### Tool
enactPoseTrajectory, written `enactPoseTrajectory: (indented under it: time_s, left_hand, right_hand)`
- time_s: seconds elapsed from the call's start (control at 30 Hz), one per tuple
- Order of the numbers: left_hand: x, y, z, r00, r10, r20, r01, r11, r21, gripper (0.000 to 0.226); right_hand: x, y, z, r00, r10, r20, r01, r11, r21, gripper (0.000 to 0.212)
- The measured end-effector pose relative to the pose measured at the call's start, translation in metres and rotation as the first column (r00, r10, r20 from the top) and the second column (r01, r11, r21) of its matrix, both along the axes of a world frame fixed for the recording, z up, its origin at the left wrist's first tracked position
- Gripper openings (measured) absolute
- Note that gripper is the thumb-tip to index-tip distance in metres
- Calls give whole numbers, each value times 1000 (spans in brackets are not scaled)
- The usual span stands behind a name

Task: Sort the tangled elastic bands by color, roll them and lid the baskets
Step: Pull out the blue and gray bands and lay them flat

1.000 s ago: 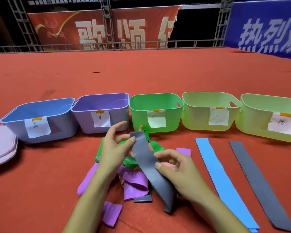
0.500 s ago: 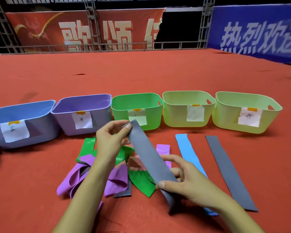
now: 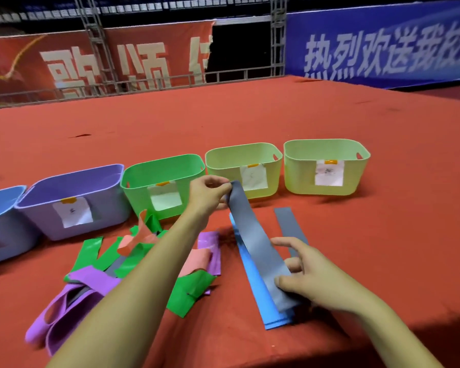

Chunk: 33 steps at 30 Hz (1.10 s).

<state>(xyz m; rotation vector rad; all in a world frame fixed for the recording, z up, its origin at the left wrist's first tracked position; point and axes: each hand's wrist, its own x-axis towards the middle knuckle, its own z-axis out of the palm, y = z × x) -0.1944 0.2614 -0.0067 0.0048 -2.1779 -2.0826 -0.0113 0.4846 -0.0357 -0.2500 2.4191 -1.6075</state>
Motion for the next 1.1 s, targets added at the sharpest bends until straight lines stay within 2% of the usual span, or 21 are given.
enactPoseTrajectory:
  time_s: [0.17,0.33,0.47,0.6,0.83,1.1]
  left_hand:
    - [-21,50,-15,994,-108,32,110,993,-44,10]
    - [-41,91,-40,988,-154,-4,149,959,-242,16]
    - [-58,109,-55,982,-184,-45,151,903,-401,11]
    - [-72,119,-68,982,-187,-1,159,840,-519,21]
    - [-82,121,-90,980,-196,29,176,791,-586,17]
    - [-82,124,-95,980,-195,36,175,767,-617,9]
  right_hand:
    - [5,38,-4,995,-65,73,68,997,-31,61]
    - [5,55,-8,983,-139,123,148,987,-67,48]
    - [2,63,-13,976,-173,135,173,985,13,33]
    - [-4,68,-16,966,-230,121,219,971,101,34]
    - [-10,71,-22,962,-223,155,195,965,177,43]
    - [-12,72,-21,953,-242,185,198,954,227,36]
